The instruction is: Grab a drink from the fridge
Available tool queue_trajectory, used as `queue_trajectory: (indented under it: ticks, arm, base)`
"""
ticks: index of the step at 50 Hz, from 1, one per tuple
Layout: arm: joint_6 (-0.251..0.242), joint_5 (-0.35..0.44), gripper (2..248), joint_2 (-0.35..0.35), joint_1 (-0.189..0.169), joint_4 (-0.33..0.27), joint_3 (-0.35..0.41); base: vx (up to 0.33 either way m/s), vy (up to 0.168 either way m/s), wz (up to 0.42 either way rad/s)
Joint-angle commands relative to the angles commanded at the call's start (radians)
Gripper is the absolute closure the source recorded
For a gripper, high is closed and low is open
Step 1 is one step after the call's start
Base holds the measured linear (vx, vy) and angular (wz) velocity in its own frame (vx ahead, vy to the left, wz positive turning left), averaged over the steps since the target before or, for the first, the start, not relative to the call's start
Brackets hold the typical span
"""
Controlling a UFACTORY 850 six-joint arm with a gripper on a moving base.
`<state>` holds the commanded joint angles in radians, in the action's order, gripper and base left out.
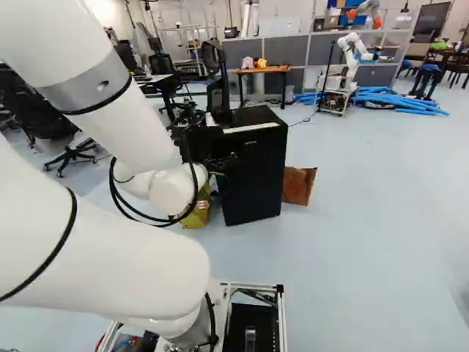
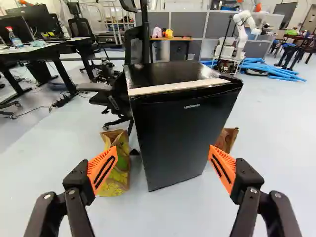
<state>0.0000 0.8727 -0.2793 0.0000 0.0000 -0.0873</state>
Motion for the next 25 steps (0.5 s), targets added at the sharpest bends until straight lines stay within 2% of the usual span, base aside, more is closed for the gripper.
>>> queue_trajectory:
  ticks: [25]
  arm:
    - [0.0,0.0,3,0.0,0.0,0.0,0.0]
  base:
    - [0.064,-0.012,0.231]
